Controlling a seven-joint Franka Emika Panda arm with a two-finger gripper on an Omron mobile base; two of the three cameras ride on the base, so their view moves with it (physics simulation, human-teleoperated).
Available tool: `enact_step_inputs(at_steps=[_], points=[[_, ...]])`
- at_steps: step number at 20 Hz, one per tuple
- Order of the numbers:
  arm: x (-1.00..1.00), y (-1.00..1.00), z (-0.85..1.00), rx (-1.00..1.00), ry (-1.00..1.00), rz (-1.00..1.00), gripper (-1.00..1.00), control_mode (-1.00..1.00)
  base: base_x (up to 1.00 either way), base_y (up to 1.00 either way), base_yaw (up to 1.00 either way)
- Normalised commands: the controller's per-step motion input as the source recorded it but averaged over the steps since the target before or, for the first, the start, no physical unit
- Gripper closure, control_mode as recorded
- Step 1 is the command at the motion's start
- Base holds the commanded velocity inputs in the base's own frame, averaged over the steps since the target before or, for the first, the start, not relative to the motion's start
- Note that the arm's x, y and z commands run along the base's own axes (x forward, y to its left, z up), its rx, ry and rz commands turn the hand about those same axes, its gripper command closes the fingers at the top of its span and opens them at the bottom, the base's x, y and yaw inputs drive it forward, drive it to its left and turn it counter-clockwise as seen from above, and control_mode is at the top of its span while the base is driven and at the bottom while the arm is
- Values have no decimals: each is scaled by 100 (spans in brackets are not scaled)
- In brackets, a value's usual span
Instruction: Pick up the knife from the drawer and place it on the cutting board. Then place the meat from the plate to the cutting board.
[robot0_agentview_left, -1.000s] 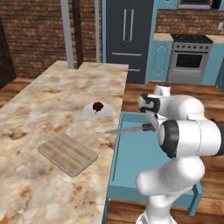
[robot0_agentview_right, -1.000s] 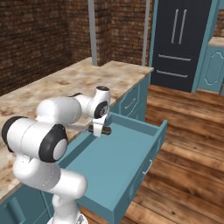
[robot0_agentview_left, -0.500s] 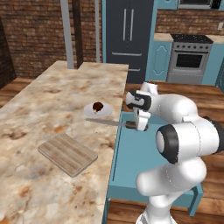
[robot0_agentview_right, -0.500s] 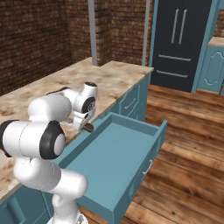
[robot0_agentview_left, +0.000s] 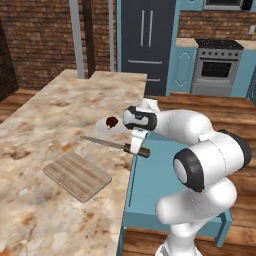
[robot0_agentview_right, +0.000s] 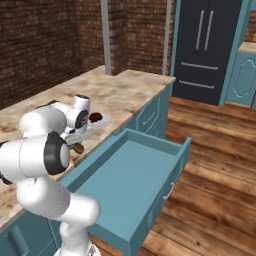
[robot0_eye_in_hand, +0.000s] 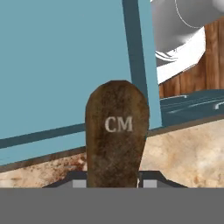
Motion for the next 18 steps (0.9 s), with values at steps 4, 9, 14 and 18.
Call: enact_step_inputs(at_steps=[4, 9, 14, 18], points=[[-1, 80, 0, -4, 14, -12, 100, -100, 0, 0, 0], [0, 79, 0, -5, 1, -8, 100, -100, 0, 0, 0], [0, 65, -14, -6, -6, -11, 100, -100, 0, 0, 0], [0, 59, -7, -3, -2, -13, 100, -100, 0, 0, 0]])
